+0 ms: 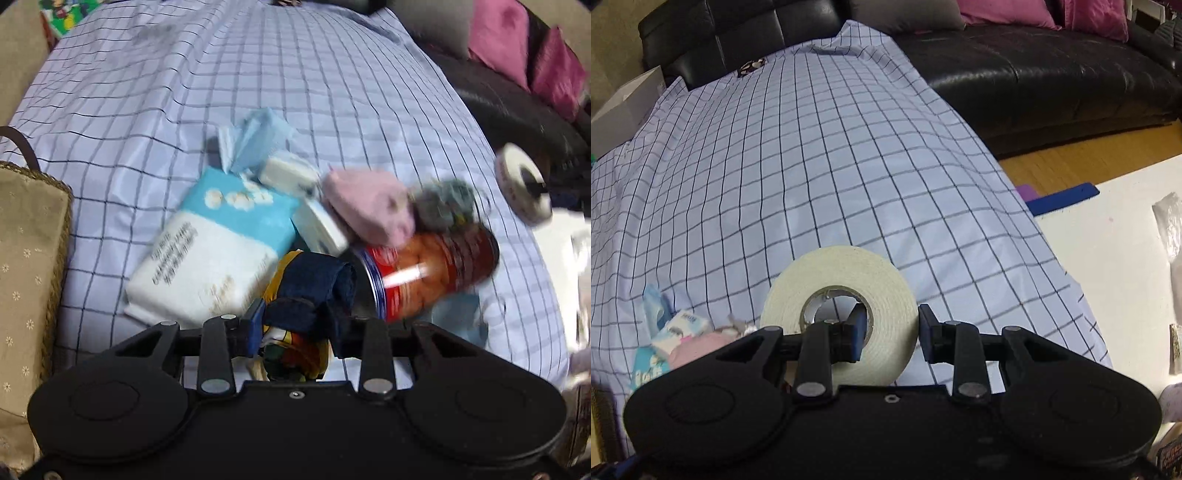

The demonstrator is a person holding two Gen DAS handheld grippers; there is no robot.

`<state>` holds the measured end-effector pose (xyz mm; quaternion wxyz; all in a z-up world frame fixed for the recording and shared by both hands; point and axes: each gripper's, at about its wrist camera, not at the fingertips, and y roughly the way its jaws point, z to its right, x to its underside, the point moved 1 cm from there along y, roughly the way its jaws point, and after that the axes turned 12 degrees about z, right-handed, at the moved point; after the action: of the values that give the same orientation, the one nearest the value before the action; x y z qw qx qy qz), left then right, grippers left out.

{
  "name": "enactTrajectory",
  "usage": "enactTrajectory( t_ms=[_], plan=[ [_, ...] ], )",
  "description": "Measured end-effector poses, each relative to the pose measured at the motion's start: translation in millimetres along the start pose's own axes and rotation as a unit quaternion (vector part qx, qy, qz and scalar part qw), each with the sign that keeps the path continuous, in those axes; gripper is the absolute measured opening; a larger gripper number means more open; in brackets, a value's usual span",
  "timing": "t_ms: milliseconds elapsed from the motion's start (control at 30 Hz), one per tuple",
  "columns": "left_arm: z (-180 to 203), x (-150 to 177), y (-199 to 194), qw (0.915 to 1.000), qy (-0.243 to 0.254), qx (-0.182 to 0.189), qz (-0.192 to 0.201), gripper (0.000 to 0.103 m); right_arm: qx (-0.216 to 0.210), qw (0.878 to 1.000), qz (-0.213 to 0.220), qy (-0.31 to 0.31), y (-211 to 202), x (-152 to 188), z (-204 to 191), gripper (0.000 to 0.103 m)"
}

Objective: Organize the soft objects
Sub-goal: 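Lift the cloth bundle with the left tool while the right tool carries the tape toward the basket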

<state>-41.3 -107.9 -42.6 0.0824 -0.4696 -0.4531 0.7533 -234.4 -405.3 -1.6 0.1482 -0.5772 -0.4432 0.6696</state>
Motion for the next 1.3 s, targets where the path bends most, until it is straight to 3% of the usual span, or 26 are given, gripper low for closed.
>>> enactTrajectory(
  t_ms=[133,233,333,400,500,600,667,767,1300],
  plan=[
    [12.1,20.6,-2.8,0.9988,0.045,0.013,-0.015,0.035,0.002,1.0,-0.002,-0.016,1.1,6.7,3.0,0.028],
    [18.5,32.9,0.8,0.9968,0.076,-0.005,-0.021,0.039,0.007,1.0,-0.008,-0.014,7.4,8.6,6.6,0.028],
    [14.4,39.3,13.5,0.9966,0.067,-0.015,-0.045,0.045,0.007,1.0,-0.014,-0.01,13.7,8.3,8.1,0.028],
    [10.5,39.4,19.4,0.9967,0.061,-0.02,-0.05,0.058,0.007,1.0,-0.014,-0.012,15.0,8.6,7.2,0.028],
    [7.8,37.3,29.7,0.997,0.046,-0.023,-0.059,0.058,0.004,1.0,-0.014,-0.014,14.9,9.1,6.3,0.028],
    [8.0,34.3,37.2,0.997,0.037,-0.022,-0.064,0.057,0.003,1.0,-0.013,-0.014,14.0,9.1,7.6,0.028],
    [6.9,32.4,40.9,0.9971,0.031,-0.025,-0.065,0.046,0.004,1.0,-0.014,-0.012,15.0,8.9,9.5,0.029],
    [3.9,32.1,40.6,0.9974,0.021,-0.027,-0.063,0.04,0.007,1.0,-0.014,-0.008,15.4,8.2,12.2,0.029],
    [-9.6,11.9,-1.0,0.9993,-0.018,-0.024,-0.021,0.04,-0.014,1.0,0.004,-0.021,0.7,4.7,-14.2,0.029]
  ],
)
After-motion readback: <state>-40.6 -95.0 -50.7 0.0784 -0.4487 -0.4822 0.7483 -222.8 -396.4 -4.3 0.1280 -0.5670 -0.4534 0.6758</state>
